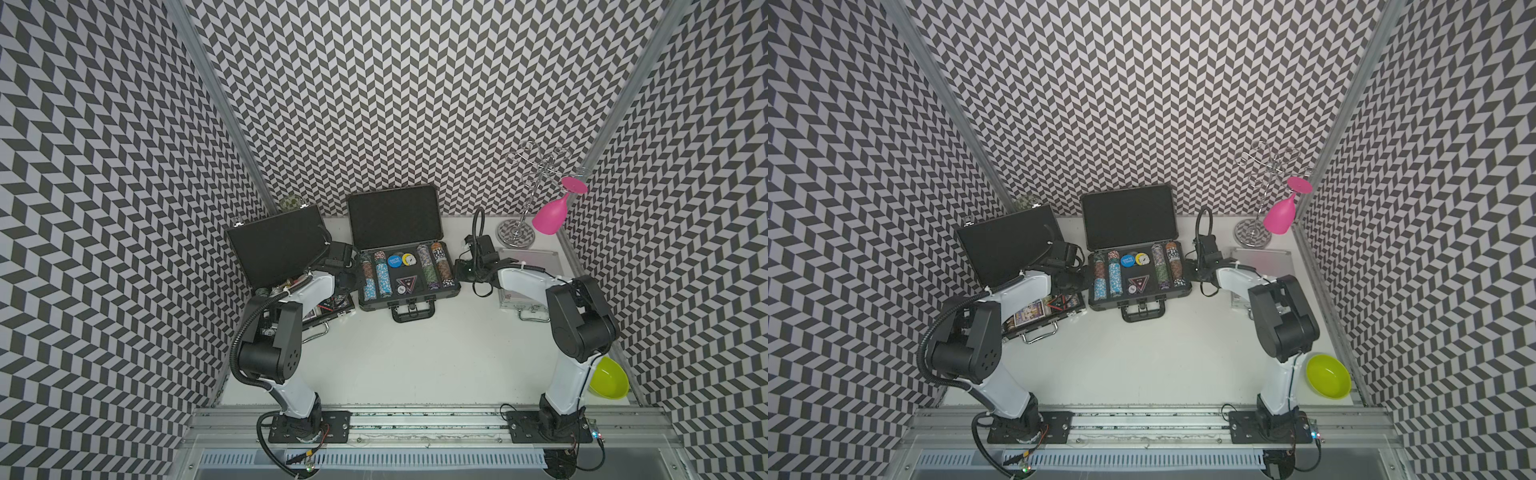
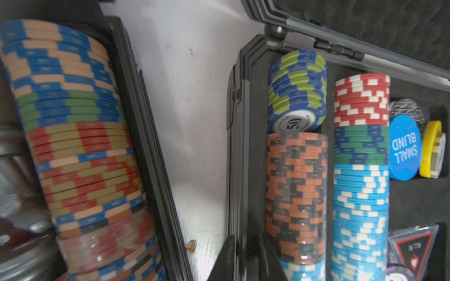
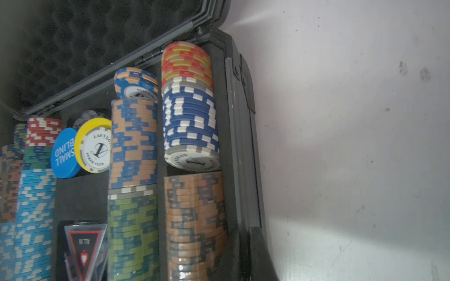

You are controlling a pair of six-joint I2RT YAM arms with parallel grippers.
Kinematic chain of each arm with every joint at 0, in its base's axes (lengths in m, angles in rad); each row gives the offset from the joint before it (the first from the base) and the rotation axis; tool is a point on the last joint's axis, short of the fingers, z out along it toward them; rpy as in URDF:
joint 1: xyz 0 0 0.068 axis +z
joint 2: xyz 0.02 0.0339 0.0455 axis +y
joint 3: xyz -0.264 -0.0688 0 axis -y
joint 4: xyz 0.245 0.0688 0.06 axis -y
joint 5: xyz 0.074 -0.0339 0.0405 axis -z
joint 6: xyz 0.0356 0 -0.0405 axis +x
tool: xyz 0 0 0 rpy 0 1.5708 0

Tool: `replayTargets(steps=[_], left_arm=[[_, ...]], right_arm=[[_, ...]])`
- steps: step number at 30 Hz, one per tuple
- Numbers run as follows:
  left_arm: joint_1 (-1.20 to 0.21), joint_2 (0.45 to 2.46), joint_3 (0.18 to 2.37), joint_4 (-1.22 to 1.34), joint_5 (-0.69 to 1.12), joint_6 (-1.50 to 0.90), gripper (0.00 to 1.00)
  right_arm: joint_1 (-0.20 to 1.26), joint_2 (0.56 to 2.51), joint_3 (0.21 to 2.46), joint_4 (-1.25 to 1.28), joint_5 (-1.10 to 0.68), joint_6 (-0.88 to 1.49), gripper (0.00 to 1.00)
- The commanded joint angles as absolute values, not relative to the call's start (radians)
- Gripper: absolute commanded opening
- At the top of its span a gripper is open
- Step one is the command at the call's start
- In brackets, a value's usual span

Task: Close the poker set cases
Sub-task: Move the poker set case to the center of the board.

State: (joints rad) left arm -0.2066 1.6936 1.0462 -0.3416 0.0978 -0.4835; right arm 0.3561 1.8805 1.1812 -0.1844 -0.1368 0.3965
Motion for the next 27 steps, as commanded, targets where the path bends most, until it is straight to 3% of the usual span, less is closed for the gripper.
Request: replayTargets(steps=[1,27], left_arm=[[-0.207,1.719,1.024,-0.289,0.151,-0.458,0.21],[-0.261,1.749,0.988,-0.151,0.28,-0.425,0.21]], right_arm=[[0.347,1.898,1.104,-0.294,-0.093,0.454,0.06],[0.322,1.789,0.998,-0.335,-0.051,0.495,0.06]])
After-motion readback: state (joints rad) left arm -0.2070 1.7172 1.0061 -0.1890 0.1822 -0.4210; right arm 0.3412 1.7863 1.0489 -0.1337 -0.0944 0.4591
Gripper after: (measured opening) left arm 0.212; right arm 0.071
